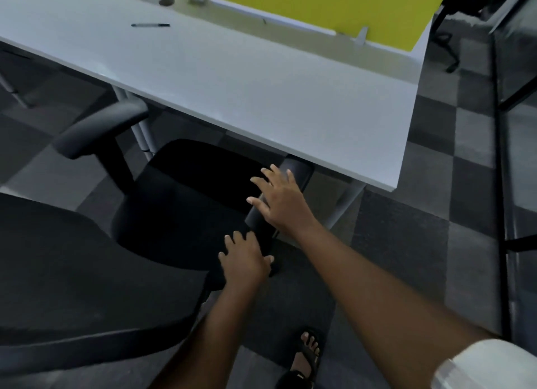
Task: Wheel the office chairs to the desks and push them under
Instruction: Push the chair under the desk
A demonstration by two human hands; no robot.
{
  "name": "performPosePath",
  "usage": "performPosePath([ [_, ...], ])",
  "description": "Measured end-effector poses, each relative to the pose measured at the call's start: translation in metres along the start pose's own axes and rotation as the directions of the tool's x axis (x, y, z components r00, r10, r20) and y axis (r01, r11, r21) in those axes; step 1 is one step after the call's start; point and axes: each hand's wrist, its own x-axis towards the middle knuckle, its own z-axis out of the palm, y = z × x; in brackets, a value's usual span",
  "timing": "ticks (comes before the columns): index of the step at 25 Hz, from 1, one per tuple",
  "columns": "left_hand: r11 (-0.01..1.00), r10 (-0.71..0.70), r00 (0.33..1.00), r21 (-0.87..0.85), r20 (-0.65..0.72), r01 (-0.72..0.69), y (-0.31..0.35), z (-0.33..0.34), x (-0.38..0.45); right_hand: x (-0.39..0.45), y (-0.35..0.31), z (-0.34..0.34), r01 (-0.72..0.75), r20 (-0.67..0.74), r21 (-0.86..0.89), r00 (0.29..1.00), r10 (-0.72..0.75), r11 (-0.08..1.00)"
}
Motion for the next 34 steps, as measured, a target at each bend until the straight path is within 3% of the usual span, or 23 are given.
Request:
performPosePath([
  [3,0.994,0.085,0.996,0.066,0.004,-0.086,0.01,-0.039,-0.052,-0.019,-0.043,-0.029,-0.054,-0.032,-0.046,0.998,0.052,0.998],
  [6,0.95,0.27,0.962,0.151,0.045,-0.273,0.003,-0.077,-0.115,-0.043,-0.088,-0.073,-0.118,-0.098,-0.043,0.989,0.113,0.992],
  [10,0.794,0.547,0.837,0.309,0.01,-0.523,-0.04,-0.139,-0.185,-0.07,-0.157,-0.14,-0.152,-0.204,0.033,0.967,0.156,0.988],
  [13,0.693,0.668,0.744,0.391,-0.03,-0.606,-0.102,-0.204,-0.196,-0.088,-0.215,-0.175,-0.178,-0.266,0.168,0.939,0.219,0.97],
  [15,0.674,0.675,0.737,0.383,0.029,-0.632,-0.154,-0.247,-0.183,-0.097,-0.252,-0.187,-0.177,-0.218,0.205,0.951,0.221,0.963],
  [18,0.694,0.592,0.748,0.28,0.301,-0.663,-0.245,-0.3,-0.158,-0.115,-0.319,-0.187,-0.184,-0.042,0.214,0.979,0.197,0.959],
  [19,0.706,0.54,0.771,0.316,0.338,-0.634,-0.274,-0.313,-0.149,-0.12,-0.339,-0.18,-0.178,0.028,0.18,0.984,0.176,0.967],
  [20,0.713,0.494,0.808,0.384,0.319,-0.587,-0.302,-0.323,-0.138,-0.124,-0.357,-0.171,-0.165,0.09,0.116,0.984,0.155,0.979],
  [22,0.682,0.494,0.856,0.544,0.148,-0.488,-0.353,-0.335,-0.114,-0.125,-0.385,-0.152,-0.13,0.174,-0.045,0.975,0.136,0.991],
  [25,0.721,0.561,0.825,0.525,-0.061,-0.452,-0.39,-0.333,-0.094,-0.114,-0.404,-0.142,-0.19,0.175,-0.095,0.963,0.204,0.977],
  [30,0.752,0.591,0.805,0.396,-0.051,-0.527,-0.384,-0.325,-0.092,-0.1,-0.416,-0.133,-0.314,0.121,0.095,0.945,0.303,0.945],
  [34,0.768,0.613,0.784,0.307,-0.097,-0.562,-0.396,-0.35,-0.059,-0.07,-0.424,-0.136,-0.358,0.015,0.035,0.934,0.358,0.933],
])
